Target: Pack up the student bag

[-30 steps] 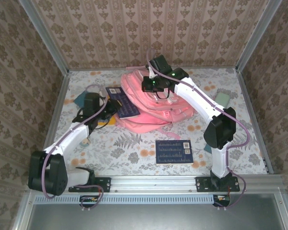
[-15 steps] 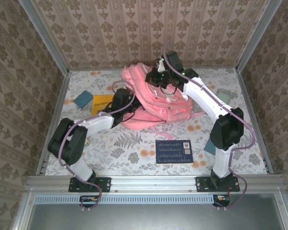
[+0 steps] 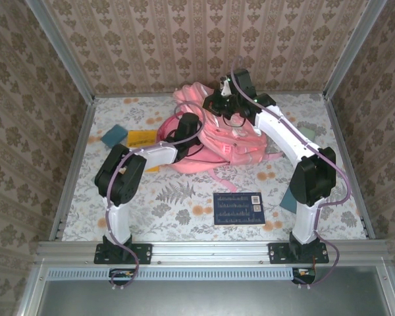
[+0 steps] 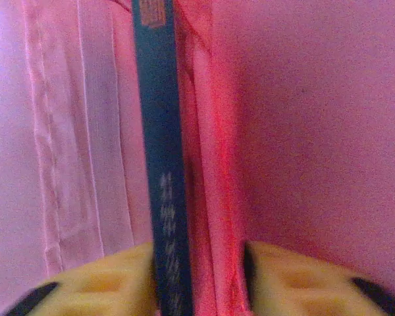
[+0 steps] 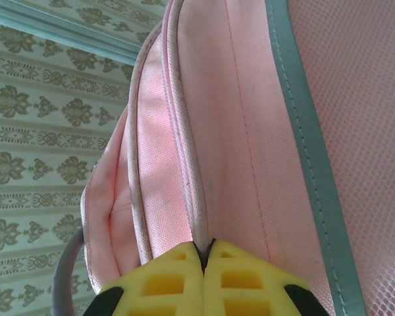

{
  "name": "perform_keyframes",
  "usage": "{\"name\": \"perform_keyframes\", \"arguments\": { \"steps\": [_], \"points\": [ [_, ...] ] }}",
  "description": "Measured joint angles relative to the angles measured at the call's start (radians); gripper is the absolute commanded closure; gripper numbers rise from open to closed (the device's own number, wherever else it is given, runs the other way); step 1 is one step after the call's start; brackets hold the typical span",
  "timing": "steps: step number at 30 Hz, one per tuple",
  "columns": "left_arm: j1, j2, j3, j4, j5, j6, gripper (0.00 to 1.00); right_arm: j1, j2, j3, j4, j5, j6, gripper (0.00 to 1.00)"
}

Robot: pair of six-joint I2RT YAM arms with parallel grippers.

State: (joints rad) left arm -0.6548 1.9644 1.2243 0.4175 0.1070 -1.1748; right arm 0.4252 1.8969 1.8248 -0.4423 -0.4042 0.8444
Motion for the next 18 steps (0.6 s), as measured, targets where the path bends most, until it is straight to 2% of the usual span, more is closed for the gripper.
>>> {"name": "perform_keyframes", "arguments": {
  "steps": [4,7,11,16,18],
  "points": [
    [0.004,-0.003,-0.003,-0.075,-0.007,0.030,0.24,-0.004,-0.008,-0.025,0.010,0.003,-0.007,1.00],
    [0.010,-0.035,-0.018,-0.156,-0.015,0.069,0.15,-0.009,-0.010,-0.039,0.014,0.003,-0.019,1.00],
    [0.029,-0.145,-0.061,-0.272,-0.034,0.126,0.10,-0.014,-0.018,-0.061,0.023,0.003,-0.038,1.00],
    [0.078,-0.323,-0.122,-0.400,-0.059,0.198,0.10,-0.019,-0.021,-0.071,0.027,0.003,-0.069,1.00],
    [0.095,-0.380,-0.148,-0.444,-0.063,0.229,0.11,-0.022,-0.020,-0.071,0.026,0.003,-0.084,0.97]
  ]
}}
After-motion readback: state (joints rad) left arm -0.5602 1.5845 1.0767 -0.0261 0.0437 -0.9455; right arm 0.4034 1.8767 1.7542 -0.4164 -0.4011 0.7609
